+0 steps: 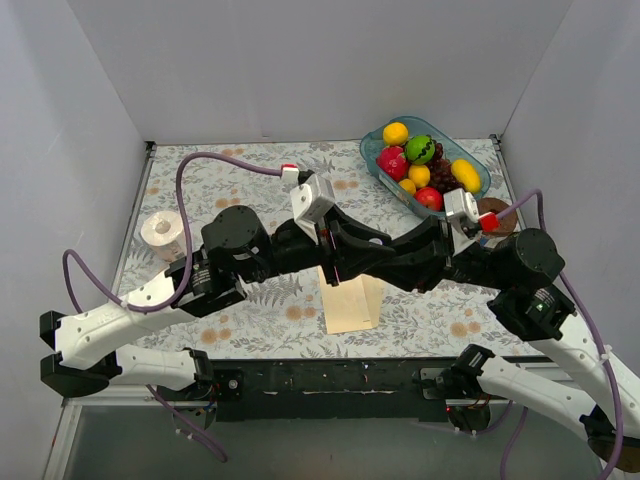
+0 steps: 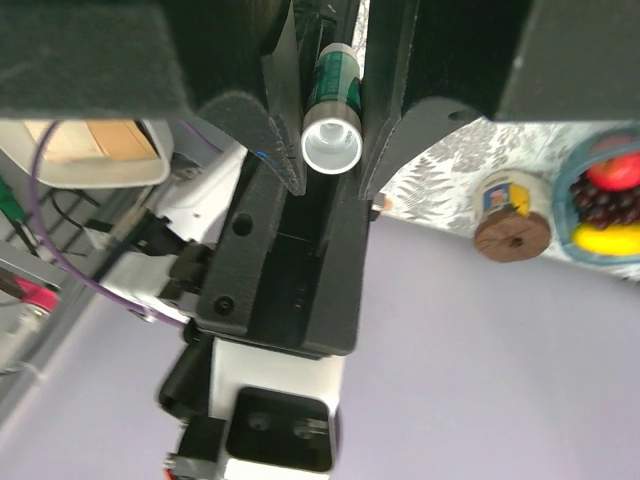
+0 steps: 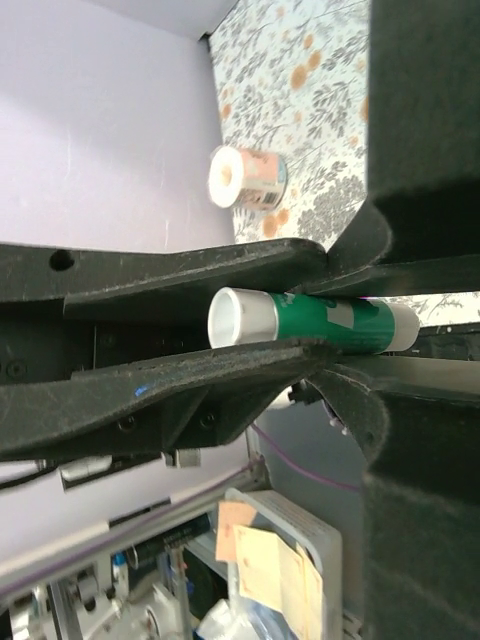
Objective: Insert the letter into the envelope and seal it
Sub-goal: Unscrew the solid glue.
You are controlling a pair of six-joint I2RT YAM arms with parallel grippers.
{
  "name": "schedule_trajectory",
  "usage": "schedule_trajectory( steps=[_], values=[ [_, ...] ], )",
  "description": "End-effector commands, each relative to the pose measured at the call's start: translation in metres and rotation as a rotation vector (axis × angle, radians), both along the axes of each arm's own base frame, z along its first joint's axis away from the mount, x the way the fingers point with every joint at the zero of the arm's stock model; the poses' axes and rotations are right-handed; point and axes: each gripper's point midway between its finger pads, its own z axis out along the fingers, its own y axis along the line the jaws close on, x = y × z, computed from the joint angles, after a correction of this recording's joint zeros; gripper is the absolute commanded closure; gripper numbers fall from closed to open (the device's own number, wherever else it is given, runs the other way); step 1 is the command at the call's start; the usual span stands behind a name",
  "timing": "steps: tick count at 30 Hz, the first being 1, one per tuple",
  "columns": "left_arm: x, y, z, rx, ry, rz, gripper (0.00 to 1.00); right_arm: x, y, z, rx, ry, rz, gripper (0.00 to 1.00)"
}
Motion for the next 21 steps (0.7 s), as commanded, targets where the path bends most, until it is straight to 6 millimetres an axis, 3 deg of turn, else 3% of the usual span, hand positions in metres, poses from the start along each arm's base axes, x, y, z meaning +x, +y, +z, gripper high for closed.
schedule_trajectory(
  steps=[1, 6, 13, 16, 18, 19, 20, 21],
  values=[
    [-0.054, 0.0, 0.016, -0.007, -0.066, -0.302, 1.0, -0.035, -0.006, 0.04, 0.074, -0.195, 0.163, 0.99],
    [-0.077, 0.0, 0.018, 0.006, -0.086, -0.467, 1.0, -0.051, -0.01, 0.044, 0.082, -0.228, 0.243, 0.99],
    [-0.092, -0.007, 0.011, 0.047, -0.066, -0.613, 0.97, -0.062, -0.01, 0.047, 0.086, -0.238, 0.321, 0.99],
    [-0.089, -0.011, 0.012, 0.046, -0.064, -0.597, 0.79, -0.061, -0.009, 0.048, 0.088, -0.238, 0.319, 0.99],
    [-0.087, -0.006, 0.02, 0.016, -0.083, -0.574, 0.4, -0.06, -0.008, 0.047, 0.086, -0.23, 0.316, 0.99],
    [-0.086, -0.003, 0.024, 0.002, -0.09, -0.558, 0.31, -0.058, -0.009, 0.048, 0.091, -0.227, 0.302, 0.99],
    [-0.08, -0.004, 0.023, -0.006, -0.087, -0.525, 0.15, -0.056, -0.008, 0.048, 0.091, -0.229, 0.292, 0.99],
    [-0.076, 0.0, 0.03, -0.038, -0.098, -0.49, 0.09, -0.056, -0.009, 0.048, 0.094, -0.229, 0.28, 0.99]
  ],
)
